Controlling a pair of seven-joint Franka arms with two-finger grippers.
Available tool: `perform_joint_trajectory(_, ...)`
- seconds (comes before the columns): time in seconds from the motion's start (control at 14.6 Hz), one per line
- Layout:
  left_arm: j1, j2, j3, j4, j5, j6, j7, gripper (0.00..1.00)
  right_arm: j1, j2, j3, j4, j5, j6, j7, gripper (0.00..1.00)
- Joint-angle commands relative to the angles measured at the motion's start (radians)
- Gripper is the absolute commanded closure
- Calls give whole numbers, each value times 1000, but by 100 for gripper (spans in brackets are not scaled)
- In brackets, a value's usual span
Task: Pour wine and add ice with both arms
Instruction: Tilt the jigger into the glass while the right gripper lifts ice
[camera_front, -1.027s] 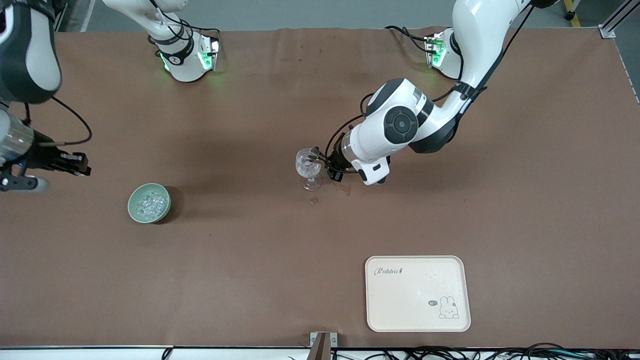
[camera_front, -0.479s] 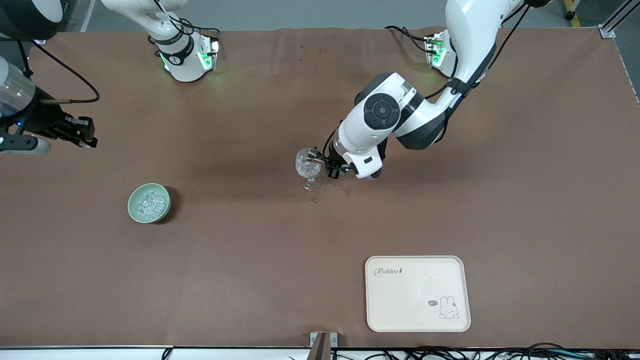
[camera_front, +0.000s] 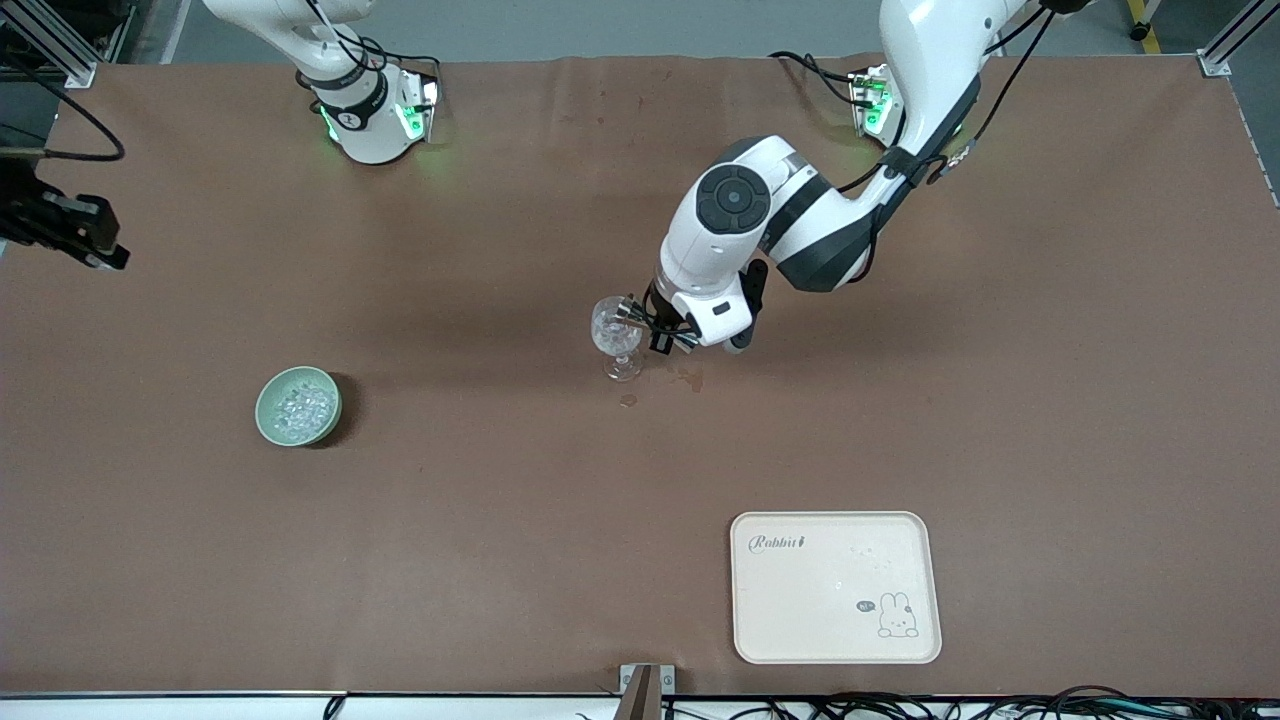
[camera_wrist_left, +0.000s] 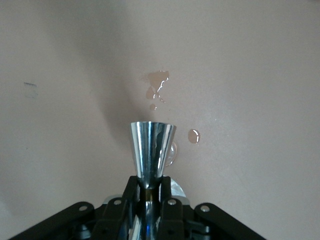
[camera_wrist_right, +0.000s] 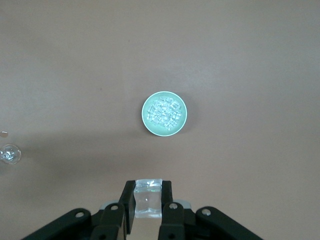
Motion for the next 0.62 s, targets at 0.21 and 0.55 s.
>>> perform_joint_trajectory(0.21, -19, -6, 8, 12, 94, -7, -55, 100, 0, 24, -20, 4, -4, -32, -59, 98)
perform_joint_trajectory(0.55, -23, -12, 8, 12, 119, -9, -69, 100, -6, 23, -18, -17, 0, -15, -62, 98)
